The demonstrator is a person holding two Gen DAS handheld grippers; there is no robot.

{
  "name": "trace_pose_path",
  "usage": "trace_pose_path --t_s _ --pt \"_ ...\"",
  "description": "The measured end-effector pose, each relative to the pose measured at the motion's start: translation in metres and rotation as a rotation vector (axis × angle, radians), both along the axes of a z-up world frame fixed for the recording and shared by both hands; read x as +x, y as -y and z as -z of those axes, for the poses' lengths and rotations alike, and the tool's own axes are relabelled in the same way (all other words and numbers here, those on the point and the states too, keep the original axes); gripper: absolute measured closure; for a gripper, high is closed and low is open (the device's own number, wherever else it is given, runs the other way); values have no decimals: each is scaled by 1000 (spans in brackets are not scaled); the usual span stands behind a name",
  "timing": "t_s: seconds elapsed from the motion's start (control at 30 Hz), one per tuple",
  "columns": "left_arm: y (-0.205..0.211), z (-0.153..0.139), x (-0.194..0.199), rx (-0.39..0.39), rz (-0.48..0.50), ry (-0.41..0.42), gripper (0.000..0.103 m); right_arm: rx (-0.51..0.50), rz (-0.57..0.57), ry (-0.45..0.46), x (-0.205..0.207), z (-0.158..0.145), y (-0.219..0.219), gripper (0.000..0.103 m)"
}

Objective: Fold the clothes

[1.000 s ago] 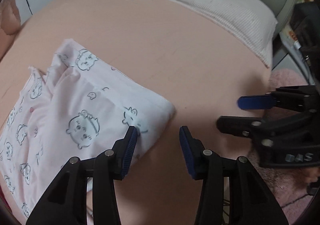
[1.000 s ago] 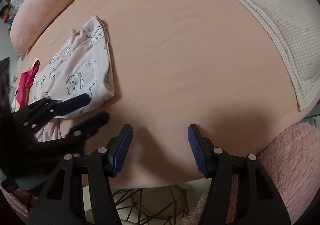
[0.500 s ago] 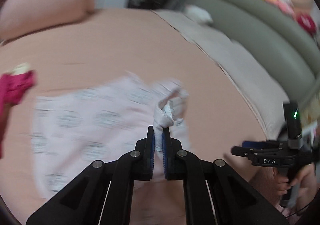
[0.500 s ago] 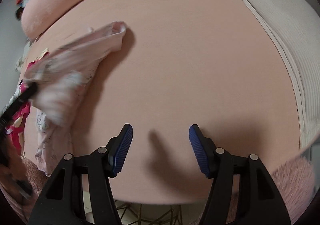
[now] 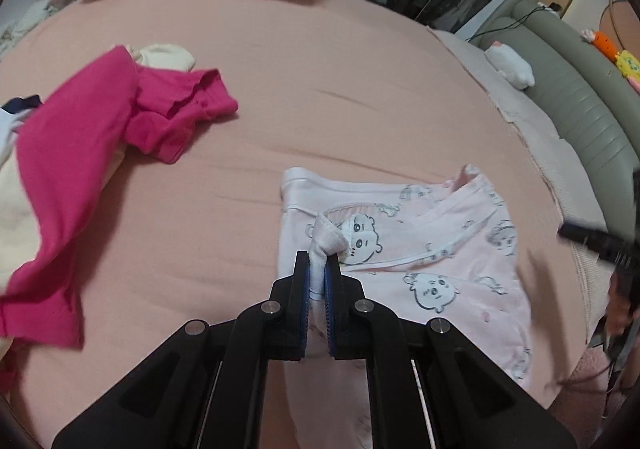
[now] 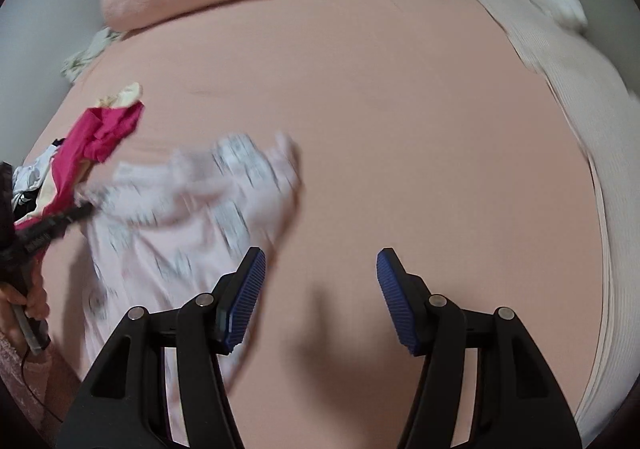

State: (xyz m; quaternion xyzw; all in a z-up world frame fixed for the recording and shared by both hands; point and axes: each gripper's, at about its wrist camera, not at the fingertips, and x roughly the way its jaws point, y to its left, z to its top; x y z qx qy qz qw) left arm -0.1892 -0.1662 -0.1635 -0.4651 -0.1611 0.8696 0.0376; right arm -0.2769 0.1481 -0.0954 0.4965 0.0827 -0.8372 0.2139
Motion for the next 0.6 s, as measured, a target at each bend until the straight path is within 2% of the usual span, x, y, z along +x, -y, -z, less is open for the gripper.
trace_pose_path --t_s 0.1,0.2,0.33,0.37,0.4,0.43,0.47,0.5,0.6 --pt "-2 8 -1 34 39 -2 96 -14 -75 -30 -25 3 20 42" --pt "0 11 -1 62 42 -21 95 -2 -195 6 -42 15 49 42" --pt "3 18 -5 77 37 -24 95 70 -276 106 -67 58 75 42" --pt "3 17 -6 59 38 -22 96 91 -281 124 -69 69 76 52" --pt "2 15 -7 50 38 -23 96 95 -279 126 -69 72 75 70" --pt "1 11 -7 49 37 -26 96 87 -272 115 -67 71 72 74" --pt "1 6 -8 50 37 -34 96 78 -265 105 -65 69 68 92" --pt "2 -2 -8 50 39 -48 96 74 -247 85 -63 64 64 99" --pt "4 -20 -20 35 58 -47 96 52 -180 26 -61 45 45 99"
